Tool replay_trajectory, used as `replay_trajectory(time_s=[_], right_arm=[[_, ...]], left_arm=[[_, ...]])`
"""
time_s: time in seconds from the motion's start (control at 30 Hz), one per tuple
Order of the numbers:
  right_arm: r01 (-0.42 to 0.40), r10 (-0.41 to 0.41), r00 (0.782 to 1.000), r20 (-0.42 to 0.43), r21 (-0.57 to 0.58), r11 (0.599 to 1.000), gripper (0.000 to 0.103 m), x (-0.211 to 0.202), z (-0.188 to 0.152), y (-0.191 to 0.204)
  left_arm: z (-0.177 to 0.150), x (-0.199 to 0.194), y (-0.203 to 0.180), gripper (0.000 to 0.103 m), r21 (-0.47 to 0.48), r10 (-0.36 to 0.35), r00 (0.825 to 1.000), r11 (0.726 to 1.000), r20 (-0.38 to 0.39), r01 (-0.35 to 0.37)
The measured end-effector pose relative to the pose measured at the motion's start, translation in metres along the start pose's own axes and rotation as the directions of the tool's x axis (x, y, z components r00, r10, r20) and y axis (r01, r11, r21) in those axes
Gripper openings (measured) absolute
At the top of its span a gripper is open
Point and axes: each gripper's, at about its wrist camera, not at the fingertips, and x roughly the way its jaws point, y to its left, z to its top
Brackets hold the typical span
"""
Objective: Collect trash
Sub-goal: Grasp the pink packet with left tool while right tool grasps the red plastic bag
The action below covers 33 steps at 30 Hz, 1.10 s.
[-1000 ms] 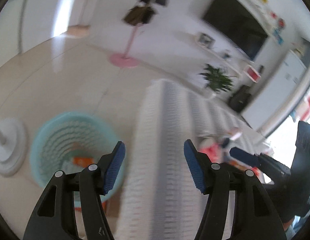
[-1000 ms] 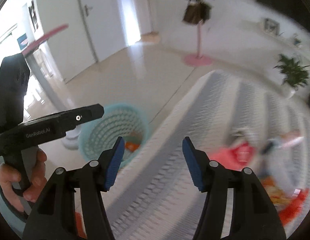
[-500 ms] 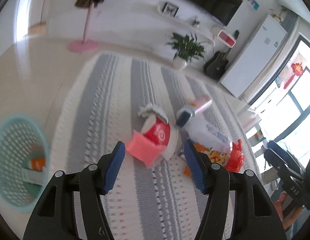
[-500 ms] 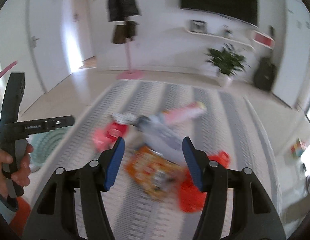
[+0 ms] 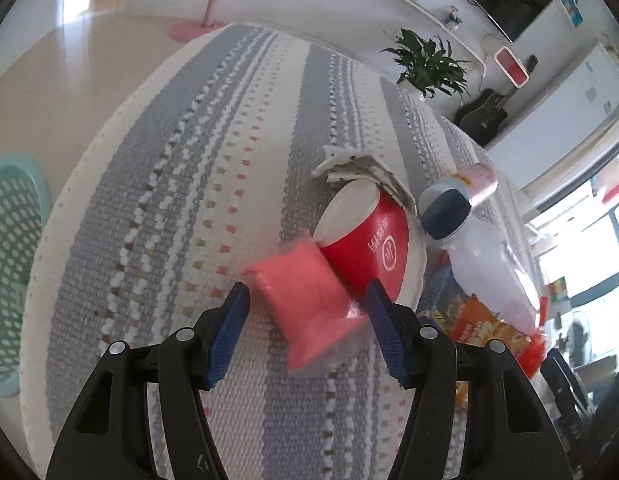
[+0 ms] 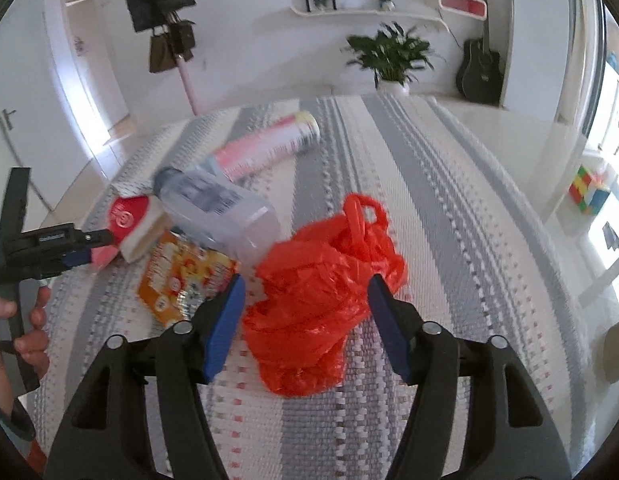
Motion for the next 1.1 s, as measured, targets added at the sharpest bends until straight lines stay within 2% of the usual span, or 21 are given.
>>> replay_trajectory(time_s=[0.07, 0.1, 0.33, 0.37, 0.5, 0.63, 0.7, 0.93, 1.1], right_arm=[[0.018, -0.018, 1.000, -0.018, 0.012, 1.000, 0.063, 0.007, -0.001, -0.001], [0.024, -0.024, 0.999, -0.028, 0.018, 1.000, 0.065, 0.011, -0.002, -0.002], [0.029, -0.025, 0.997, -0.078, 0.052, 0.998, 0.066, 0.031, -0.008, -0.010], [0.020, -0.014, 0.996, -0.086, 0.069, 0.997, 0.064, 0.034, -0.009, -0.012], [-0.017, 0.023, 0.996, -0.084, 0.079, 0.997, 0.039, 0.033, -0.012, -0.015], [-0.018, 0.023, 0.997, -0.071, 0.075, 0.997, 0.029, 0.028, -0.012, -0.012], [-0.031, 0.036, 0.998, -0.056, 0.083, 0.996, 0.025, 0.023, -0.011, -0.012], [-0.028, 0.024, 0.996, 0.087, 0.042, 0.999, 0.024, -0.030, 0.005, 0.007], [-0.070, 0.081, 0.981, 0.175, -0.072, 0.995, 0.024, -0.068, 0.025, 0.051]], left_arm=[[0.000, 0.001, -0.002, 0.055, 0.022, 0.014, 1.000, 1.000, 0.005, -0.014], [0.001, 0.002, -0.004, 0.049, 0.029, 0.019, 1.000, 0.999, 0.005, -0.019], [-0.001, -0.002, -0.001, 0.040, 0.069, 0.044, 0.999, 0.997, 0.017, -0.045], [-0.001, -0.001, -0.001, 0.038, 0.070, 0.044, 0.999, 0.996, 0.020, -0.046], [-0.005, -0.007, 0.002, 0.037, 0.084, 0.065, 0.997, 0.994, 0.041, -0.068], [-0.009, -0.022, 0.011, 0.036, 0.070, 0.049, 0.996, 0.996, 0.071, -0.054], [-0.010, -0.034, 0.017, 0.036, 0.060, 0.052, 0.995, 0.997, 0.091, -0.057], [-0.008, -0.082, 0.032, 0.036, 0.044, 0.044, 0.985, 0.998, 0.168, -0.052], [-0.004, -0.132, 0.044, 0.036, 0.021, 0.000, 0.971, 1.000, 0.238, -0.005]])
